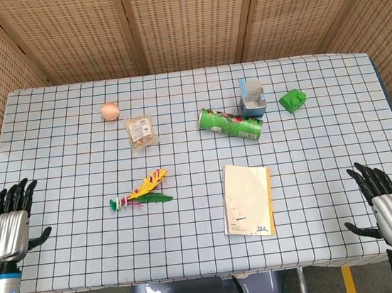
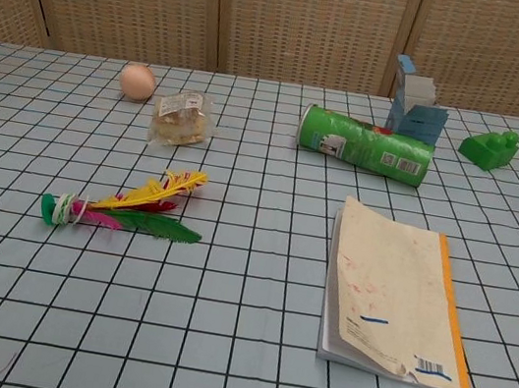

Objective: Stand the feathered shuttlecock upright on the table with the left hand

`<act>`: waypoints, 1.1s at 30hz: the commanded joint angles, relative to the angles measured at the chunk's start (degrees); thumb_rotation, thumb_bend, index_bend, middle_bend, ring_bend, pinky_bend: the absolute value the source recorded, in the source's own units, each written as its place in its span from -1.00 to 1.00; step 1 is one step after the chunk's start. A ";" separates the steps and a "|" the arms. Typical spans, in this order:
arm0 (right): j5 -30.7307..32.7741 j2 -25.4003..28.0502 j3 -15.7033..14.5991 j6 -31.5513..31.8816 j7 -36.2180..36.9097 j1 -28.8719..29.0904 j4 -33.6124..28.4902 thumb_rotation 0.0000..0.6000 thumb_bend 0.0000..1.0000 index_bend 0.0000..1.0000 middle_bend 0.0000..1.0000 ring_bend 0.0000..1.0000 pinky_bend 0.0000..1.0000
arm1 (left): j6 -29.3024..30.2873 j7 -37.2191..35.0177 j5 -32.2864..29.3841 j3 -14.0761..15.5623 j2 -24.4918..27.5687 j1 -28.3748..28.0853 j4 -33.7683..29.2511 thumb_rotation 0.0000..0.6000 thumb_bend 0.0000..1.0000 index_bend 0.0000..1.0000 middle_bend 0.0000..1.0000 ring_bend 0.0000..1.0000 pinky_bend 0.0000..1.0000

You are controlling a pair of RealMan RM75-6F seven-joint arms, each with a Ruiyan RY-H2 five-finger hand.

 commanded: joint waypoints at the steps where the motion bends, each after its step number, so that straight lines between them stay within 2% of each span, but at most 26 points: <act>1: 0.63 0.05 0.24 -0.45 0.57 0.18 0.31 1.00 -0.87 -1.00 -1.00 -1.00 -0.96 | -6.78 8.06 -12.18 -6.18 0.20 -8.11 -1.84 1.00 -0.55 -1.00 -1.00 -1.00 -1.00; 7: 1.90 -0.14 0.65 -1.48 1.02 0.59 1.00 1.00 -0.87 -1.00 -1.00 -1.00 -0.96 | -9.41 16.00 -23.71 -9.19 -3.25 -15.97 0.52 1.00 -0.52 -0.99 -1.00 -1.00 -1.00; 11: 2.39 -0.33 0.75 -1.87 1.00 0.71 1.27 1.00 -0.87 -1.00 -1.00 -1.00 -0.96 | -8.53 22.32 -31.70 -10.04 -8.35 -22.15 3.01 1.00 -0.51 -0.94 -1.00 -1.00 -1.00; 13: 2.37 -0.43 0.81 -1.79 0.99 0.73 1.37 1.00 -0.87 -1.00 -1.00 -1.00 -0.96 | -7.52 25.06 -35.57 -10.52 -11.96 -25.37 4.76 1.00 -0.51 -0.84 -1.00 -1.00 -1.00; 20: 2.64 -0.65 0.88 -2.18 1.24 0.90 1.78 1.00 -0.87 -1.00 -1.00 -1.00 -0.96 | -4.74 30.52 -43.23 -11.78 -20.51 -33.13 9.81 1.00 -0.51 -0.62 -1.00 -1.00 -1.00; 33: 2.67 -0.20 1.24 -1.83 4.35 0.88 2.61 1.00 -0.87 -1.00 -1.00 -1.00 -0.96 | -0.48 36.23 -51.48 -13.05 -32.60 -42.46 19.13 1.00 -0.51 -0.34 -1.00 -1.00 -1.00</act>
